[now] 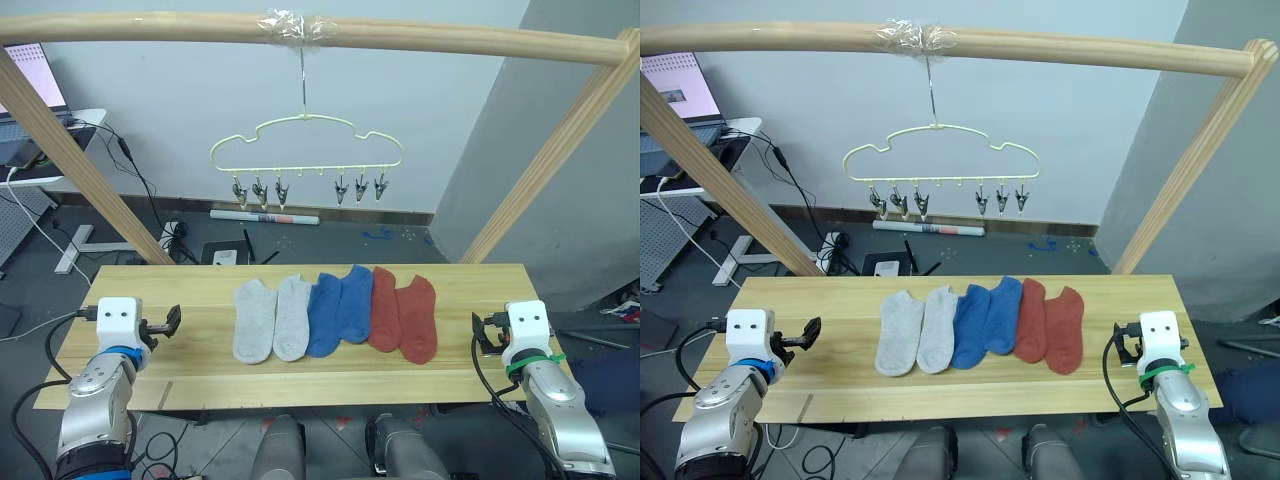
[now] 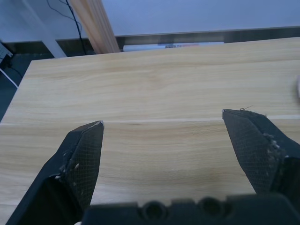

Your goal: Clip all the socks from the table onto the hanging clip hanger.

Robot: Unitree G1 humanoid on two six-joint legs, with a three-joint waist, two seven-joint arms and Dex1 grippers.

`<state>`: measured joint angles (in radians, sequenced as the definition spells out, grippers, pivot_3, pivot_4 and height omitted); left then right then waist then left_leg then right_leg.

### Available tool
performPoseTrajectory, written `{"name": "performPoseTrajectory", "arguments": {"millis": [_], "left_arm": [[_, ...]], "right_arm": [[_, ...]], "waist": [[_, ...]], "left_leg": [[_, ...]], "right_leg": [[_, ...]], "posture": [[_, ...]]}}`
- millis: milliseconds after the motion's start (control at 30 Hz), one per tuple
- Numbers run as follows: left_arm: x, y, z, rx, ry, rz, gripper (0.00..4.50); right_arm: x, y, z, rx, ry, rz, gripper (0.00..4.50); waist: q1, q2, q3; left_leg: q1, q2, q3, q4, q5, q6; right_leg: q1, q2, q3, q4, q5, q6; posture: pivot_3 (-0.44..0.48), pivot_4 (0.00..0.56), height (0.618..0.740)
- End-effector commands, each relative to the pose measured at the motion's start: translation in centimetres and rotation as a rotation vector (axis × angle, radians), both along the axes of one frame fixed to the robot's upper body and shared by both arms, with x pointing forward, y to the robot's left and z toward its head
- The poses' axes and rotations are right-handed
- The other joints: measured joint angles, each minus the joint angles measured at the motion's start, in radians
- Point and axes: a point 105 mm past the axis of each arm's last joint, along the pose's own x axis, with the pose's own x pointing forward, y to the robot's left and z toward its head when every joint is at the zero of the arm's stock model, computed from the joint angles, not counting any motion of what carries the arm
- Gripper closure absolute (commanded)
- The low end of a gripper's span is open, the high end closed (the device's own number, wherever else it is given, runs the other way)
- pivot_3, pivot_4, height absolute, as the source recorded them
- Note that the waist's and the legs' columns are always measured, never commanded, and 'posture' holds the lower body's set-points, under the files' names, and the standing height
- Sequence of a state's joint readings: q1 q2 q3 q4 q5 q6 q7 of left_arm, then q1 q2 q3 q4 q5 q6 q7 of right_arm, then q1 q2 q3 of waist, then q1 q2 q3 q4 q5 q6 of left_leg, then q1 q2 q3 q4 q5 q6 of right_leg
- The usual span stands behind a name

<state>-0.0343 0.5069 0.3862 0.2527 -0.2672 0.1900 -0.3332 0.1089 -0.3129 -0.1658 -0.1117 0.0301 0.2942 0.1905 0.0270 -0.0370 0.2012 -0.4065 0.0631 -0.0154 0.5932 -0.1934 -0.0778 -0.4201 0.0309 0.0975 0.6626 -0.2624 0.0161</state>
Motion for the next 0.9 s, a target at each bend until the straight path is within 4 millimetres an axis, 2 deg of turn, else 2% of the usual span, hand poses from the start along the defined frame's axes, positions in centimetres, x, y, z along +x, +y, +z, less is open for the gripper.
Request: {"name": "performPoseTrajectory", "arguments": {"millis": [33,167,267,367,500,700,900], "left_arm": [[1.5,-3.0,5.1,0.003,-0.191,-0.098,0.03],[2.6,-5.9,8.9,-0.036,-0.326,-0.131,0.03],[3.4,-8.9,12.2,-0.077,-0.429,-0.188,0.03],[3.8,-11.1,14.1,-0.108,-0.477,-0.25,0.66],[4.4,-12.8,15.4,-0.091,-0.489,-0.297,1.88],[5.0,-13.2,15.6,-0.112,-0.494,-0.298,1.88],[6.0,-13.8,15.8,-0.108,-0.504,-0.314,1.88]], "right_arm": [[1.3,2.1,2.9,0.035,-0.1,0.127,0.0],[2.0,5.8,5.0,0.071,-0.135,0.37,0.0],[2.0,9.7,8.3,0.168,-0.19,0.619,0.0],[1.7,12.1,11.0,0.262,-0.228,0.785,0.0],[1.2,14.6,14.4,0.34,-0.267,0.942,0.0],[0.6,17.7,18.8,0.405,-0.334,1.088,0.0],[-0.7,19.9,20.3,0.432,-0.341,1.203,0.0]], "waist": [[0.001,0.0,0.007],[0.003,0.001,0.021],[0.005,0.001,0.027],[0.004,0.0,0.029],[0.006,0.0,0.031],[0.007,0.0,0.043],[0.023,0.0,0.051]], "left_leg": [[0.0,0.0,0.0,0.0,0.0,0.0],[-0.002,0.0,0.0,0.002,0.0,0.0],[-0.003,-0.001,-0.002,0.002,0.0,0.0],[-0.006,-0.001,-0.005,0.002,0.0,0.0],[-0.009,-0.001,-0.009,0.003,0.0,0.0],[-0.01,-0.001,-0.01,0.009,0.0,0.0],[-0.012,-0.001,-0.011,0.011,0.0,0.0]], "right_leg": [[0.0,0.0,0.0,0.0,0.0,0.0],[0.0,0.0,0.0,0.0,0.001,0.003],[0.0,0.001,-0.001,0.0,0.004,0.009],[-0.002,0.001,-0.003,0.0,0.004,0.009],[-0.002,0.002,-0.007,-0.001,0.004,0.01],[-0.001,0.002,-0.008,0.001,0.005,0.011],[-0.001,0.001,-0.009,0.001,0.005,0.011]], "posture": [[0.22,0.243,0.74],[0.224,0.249,0.74],[0.232,0.249,0.74],[0.232,0.251,0.74],[0.231,0.256,0.74],[0.226,0.264,0.74],[0.225,0.268,0.74]]}}
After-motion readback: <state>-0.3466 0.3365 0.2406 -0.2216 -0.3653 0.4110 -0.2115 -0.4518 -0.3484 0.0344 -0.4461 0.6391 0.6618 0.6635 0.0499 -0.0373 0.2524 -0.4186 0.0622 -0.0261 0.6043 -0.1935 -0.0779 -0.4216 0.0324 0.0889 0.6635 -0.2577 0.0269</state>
